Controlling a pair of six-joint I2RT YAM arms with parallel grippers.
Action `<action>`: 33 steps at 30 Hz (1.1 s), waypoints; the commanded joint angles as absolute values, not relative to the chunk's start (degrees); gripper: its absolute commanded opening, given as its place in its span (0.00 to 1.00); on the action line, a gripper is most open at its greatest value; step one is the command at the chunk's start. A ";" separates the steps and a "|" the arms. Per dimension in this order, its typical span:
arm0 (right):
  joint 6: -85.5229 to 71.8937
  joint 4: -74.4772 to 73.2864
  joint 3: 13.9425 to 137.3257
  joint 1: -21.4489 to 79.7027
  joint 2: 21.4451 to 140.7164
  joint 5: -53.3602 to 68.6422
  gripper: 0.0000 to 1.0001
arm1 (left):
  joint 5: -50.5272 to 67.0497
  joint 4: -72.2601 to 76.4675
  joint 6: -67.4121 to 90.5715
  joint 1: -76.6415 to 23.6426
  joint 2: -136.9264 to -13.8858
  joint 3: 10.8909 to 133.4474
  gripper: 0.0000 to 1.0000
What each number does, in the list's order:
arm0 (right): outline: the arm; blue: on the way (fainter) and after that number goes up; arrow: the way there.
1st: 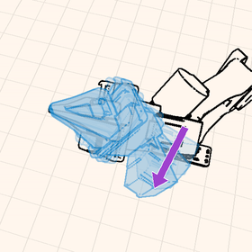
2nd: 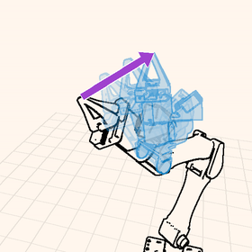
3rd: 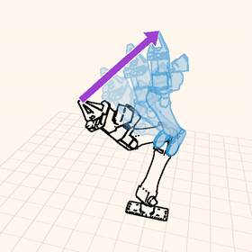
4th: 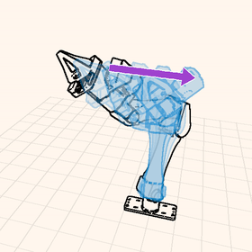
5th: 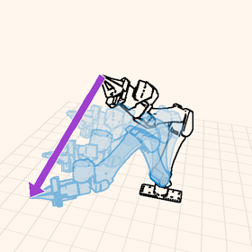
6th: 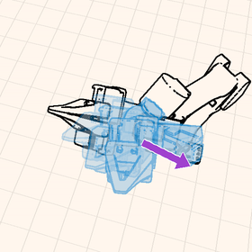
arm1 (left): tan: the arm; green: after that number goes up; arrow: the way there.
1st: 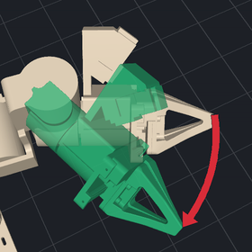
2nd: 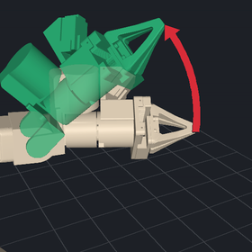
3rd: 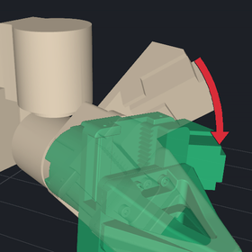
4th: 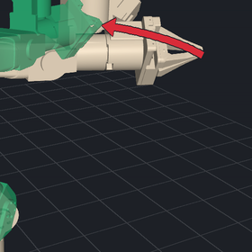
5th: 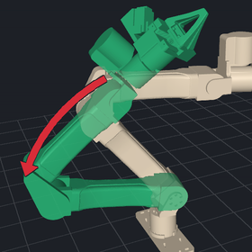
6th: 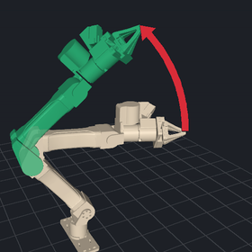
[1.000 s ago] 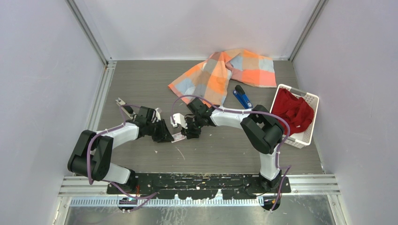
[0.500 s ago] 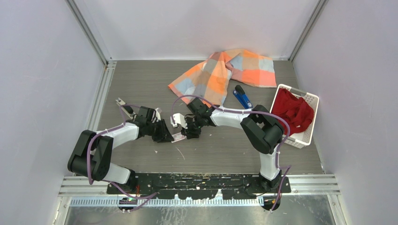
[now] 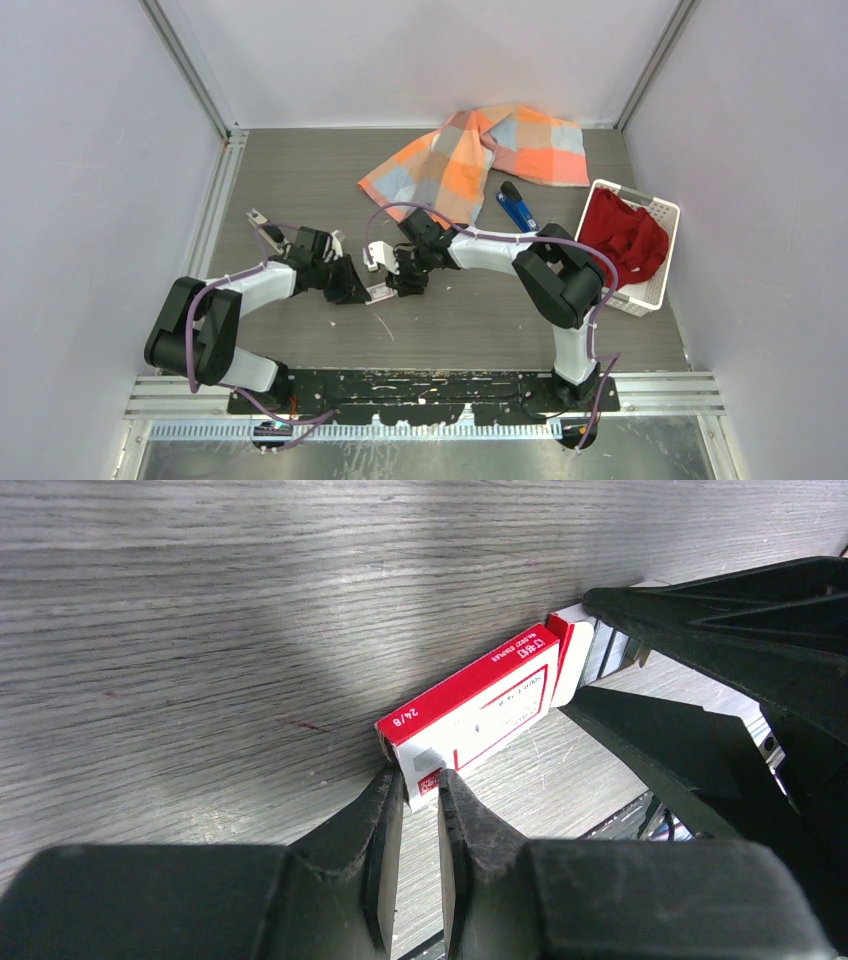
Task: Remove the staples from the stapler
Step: Close the staple box at the center of the board.
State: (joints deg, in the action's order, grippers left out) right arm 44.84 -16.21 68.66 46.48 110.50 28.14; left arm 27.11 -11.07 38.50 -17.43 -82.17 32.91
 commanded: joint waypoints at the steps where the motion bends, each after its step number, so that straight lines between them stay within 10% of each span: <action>1: 45.00 -16.03 67.85 46.05 110.65 24.04 0.36 | 28.28 -10.96 37.53 -17.09 -82.27 34.90 0.20; 33: 45.92 -18.15 68.66 45.67 110.13 27.66 0.36 | 29.41 -8.74 38.59 -16.04 -82.48 35.13 0.23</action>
